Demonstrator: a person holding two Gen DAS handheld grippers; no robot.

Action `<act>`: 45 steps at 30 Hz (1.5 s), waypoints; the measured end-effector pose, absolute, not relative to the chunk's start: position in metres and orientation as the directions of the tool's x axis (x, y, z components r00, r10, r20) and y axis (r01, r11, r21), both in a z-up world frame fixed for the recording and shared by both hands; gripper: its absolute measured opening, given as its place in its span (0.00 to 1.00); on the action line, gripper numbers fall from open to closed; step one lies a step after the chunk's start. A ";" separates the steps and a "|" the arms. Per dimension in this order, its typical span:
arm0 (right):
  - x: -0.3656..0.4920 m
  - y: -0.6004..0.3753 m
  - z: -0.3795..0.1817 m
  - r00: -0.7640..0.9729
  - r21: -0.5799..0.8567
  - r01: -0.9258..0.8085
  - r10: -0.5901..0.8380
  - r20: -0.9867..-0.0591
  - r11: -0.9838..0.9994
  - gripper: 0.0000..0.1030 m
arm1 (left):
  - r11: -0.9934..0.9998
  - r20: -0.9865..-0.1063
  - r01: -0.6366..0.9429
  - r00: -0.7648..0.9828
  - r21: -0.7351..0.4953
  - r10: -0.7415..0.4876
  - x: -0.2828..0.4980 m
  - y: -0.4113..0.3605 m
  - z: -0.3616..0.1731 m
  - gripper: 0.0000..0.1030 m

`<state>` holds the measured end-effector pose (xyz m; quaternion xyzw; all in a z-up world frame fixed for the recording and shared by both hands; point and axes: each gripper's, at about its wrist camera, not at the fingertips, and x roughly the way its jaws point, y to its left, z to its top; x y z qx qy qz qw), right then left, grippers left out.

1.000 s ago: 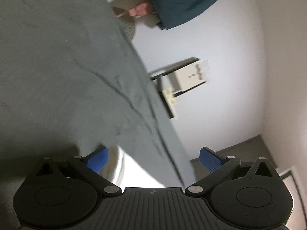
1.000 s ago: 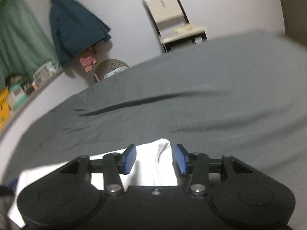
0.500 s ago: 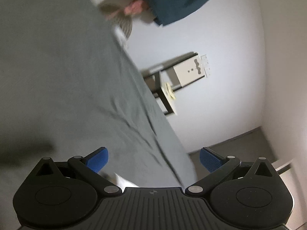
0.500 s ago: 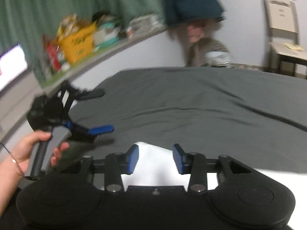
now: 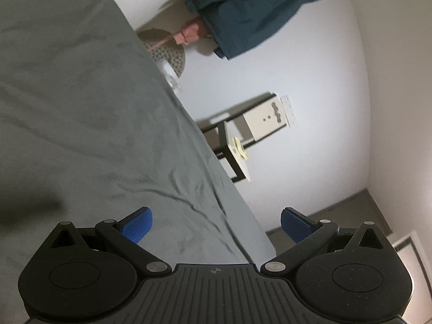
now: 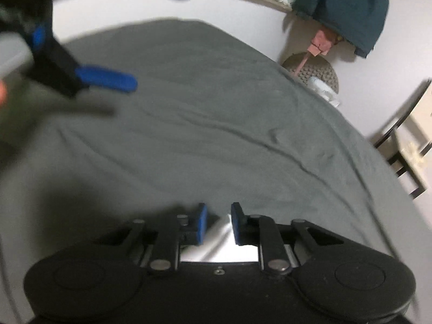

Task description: Fold clothes

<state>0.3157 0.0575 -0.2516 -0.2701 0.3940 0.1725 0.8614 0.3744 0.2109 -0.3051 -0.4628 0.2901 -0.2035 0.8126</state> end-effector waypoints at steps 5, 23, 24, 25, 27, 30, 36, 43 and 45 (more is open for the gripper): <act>0.325 0.057 -0.261 0.602 -0.339 -0.543 0.075 -0.795 0.768 0.04 | 0.544 -0.337 0.068 0.718 -0.837 -0.609 0.370 0.204 -0.304 1.00; 0.369 0.012 -0.268 0.434 0.185 -0.412 0.370 -0.822 0.892 0.24 | 0.535 -0.335 0.017 0.763 -0.845 -0.552 0.371 0.209 -0.310 1.00; 0.370 0.008 -0.266 0.440 0.213 -0.396 0.389 -0.810 0.893 0.27 | 0.540 -0.335 0.021 0.765 -0.841 -0.550 0.371 0.208 -0.310 1.00; 0.366 0.000 -0.259 0.469 0.248 -0.378 0.416 -0.779 0.892 0.27 | 0.545 -0.331 0.030 0.766 -0.838 -0.552 0.371 0.206 -0.309 1.00; 0.352 -0.024 -0.237 0.543 0.320 -0.344 0.466 -0.699 0.882 0.28 | 0.549 -0.320 0.055 0.762 -0.834 -0.563 0.370 0.201 -0.307 1.00; 0.311 -0.068 -0.211 0.629 0.309 -0.303 0.433 -0.646 0.901 0.42 | 0.522 -0.284 0.109 0.736 -0.846 -0.614 0.372 0.187 -0.306 1.00; 0.224 -0.094 -0.245 0.662 0.045 -0.238 0.196 -0.724 0.970 0.43 | 0.426 -0.253 0.140 0.626 -0.894 -0.737 0.369 0.153 -0.311 1.00; 0.157 -0.043 -0.275 0.688 -0.035 -0.403 0.277 -0.671 0.915 0.43 | 0.549 -0.397 0.151 0.539 -0.822 -0.743 0.341 0.110 -0.302 1.00; 0.145 -0.058 -0.265 0.690 0.022 -0.403 0.319 -0.650 0.915 0.46 | 0.623 -0.422 0.223 0.564 -0.750 -0.710 0.328 0.097 -0.289 1.00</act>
